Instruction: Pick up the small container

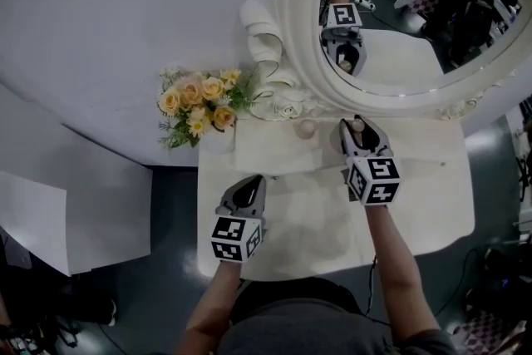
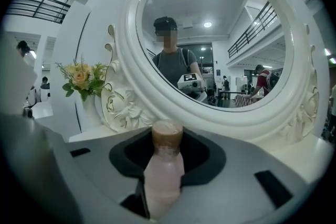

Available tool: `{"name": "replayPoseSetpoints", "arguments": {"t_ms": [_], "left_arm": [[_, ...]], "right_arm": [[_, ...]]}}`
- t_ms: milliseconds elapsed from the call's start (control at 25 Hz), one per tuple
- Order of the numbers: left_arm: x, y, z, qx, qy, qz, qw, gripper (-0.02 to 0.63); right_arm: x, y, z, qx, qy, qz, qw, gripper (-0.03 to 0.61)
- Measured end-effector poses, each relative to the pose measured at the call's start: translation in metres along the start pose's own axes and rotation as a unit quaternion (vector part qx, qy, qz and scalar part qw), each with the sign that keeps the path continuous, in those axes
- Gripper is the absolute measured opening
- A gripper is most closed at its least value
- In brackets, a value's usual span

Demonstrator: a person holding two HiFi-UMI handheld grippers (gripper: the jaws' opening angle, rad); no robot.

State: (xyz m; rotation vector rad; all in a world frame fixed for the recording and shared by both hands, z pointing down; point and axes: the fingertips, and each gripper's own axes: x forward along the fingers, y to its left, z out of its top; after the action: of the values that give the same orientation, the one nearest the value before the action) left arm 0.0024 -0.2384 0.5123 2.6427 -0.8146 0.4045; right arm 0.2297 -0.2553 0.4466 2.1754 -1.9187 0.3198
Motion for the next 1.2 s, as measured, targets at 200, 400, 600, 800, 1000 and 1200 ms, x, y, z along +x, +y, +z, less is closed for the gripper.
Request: {"name": "replayPoseSetpoints", "arguments": {"t_ms": [200, 400, 600, 800, 1000, 1200], "left_arm": [[-0.002, 0.002, 0.002, 0.001, -0.001, -0.001, 1.0000, 0.009], [0.000, 0.001, 0.005, 0.007, -0.003, -0.004, 1.0000, 0.008], [0.001, -0.003, 0.009, 0.016, -0.006, -0.009, 0.9998, 0.009], [0.001, -0.011, 0.016, 0.025, -0.012, -0.016, 0.9995, 0.008], [0.002, -0.020, 0.025, 0.034, -0.021, -0.022, 0.9990, 0.009], [0.005, -0.029, 0.035, 0.045, -0.032, -0.023, 0.9982, 0.009]], "right_arm": [[-0.005, 0.003, 0.001, -0.009, -0.009, -0.006, 1.000, 0.138], [-0.015, 0.004, 0.004, -0.003, -0.023, -0.013, 1.000, 0.138], [-0.030, 0.009, 0.018, 0.008, -0.045, -0.011, 0.999, 0.138], [-0.052, 0.015, 0.031, 0.014, -0.069, -0.008, 0.997, 0.138], [-0.076, 0.016, 0.044, 0.016, -0.089, -0.012, 0.996, 0.138], [-0.099, 0.014, 0.052, 0.017, -0.106, -0.016, 0.994, 0.138]]}}
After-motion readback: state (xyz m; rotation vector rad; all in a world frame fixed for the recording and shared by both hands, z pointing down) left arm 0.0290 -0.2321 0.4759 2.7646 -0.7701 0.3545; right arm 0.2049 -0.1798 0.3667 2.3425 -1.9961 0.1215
